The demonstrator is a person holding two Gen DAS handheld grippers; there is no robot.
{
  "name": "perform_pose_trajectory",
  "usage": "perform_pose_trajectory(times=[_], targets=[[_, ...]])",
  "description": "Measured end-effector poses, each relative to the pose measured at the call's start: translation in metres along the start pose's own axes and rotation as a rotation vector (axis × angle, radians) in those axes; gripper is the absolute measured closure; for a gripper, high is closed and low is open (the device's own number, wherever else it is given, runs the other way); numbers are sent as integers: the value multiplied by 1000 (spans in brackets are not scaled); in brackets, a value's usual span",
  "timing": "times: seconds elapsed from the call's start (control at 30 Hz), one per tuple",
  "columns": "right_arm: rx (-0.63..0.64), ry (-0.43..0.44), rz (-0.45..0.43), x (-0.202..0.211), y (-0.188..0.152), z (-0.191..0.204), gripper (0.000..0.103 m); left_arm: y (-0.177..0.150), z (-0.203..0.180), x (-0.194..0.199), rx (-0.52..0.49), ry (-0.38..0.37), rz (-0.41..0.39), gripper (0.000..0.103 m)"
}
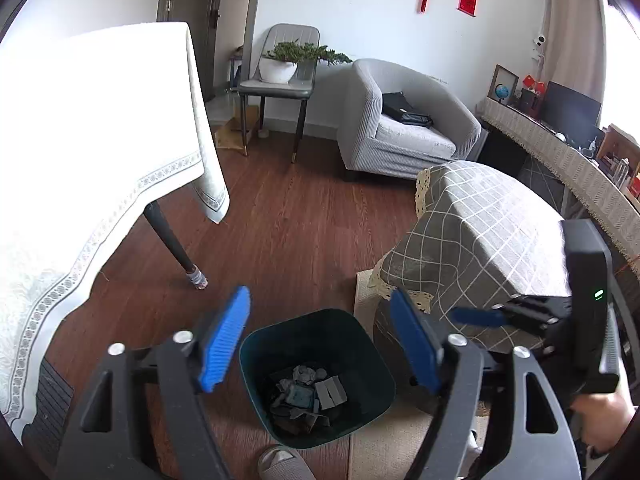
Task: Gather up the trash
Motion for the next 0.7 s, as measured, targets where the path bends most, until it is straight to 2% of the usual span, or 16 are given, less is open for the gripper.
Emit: perform_pose_trajectory(times=[0.07, 0.17, 0.27, 0.33, 0.43, 0.57, 0.7], targets=[[-21, -35, -47, 26, -2, -10, 43, -1, -3, 12, -6, 29, -21, 15], [-69, -64, -126, 68, -6, -25, 33, -4, -14, 32, -17, 50, -47, 10], [-81, -117, -185, 108, -14, -38, 20, -12, -31, 48, -71, 64, -60, 10], [-99, -163, -218, 133, -23, -50, 18, -18, -39, 59, -98, 93, -80, 10], [-136, -205, -242, 159, -38, -67, 13, -24, -46, 67, -94, 89, -87, 7], [-192, -284, -280, 186, -62, -91, 10, -30, -50, 72, -130, 153, -86, 5], [-254, -330, -309, 198, -86, -108, 7, -36, -52, 77, -140, 141, -98, 5]])
Point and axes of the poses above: each gripper's, at about its wrist camera, not at the fingertips, and x roughly against the way its jaws point, z to its left, y to its top, the point moved 7 cm from there along -x, roughly the way its jaws point, and after that the axes turned 4 degrees about -x, right-handed, at the moved point
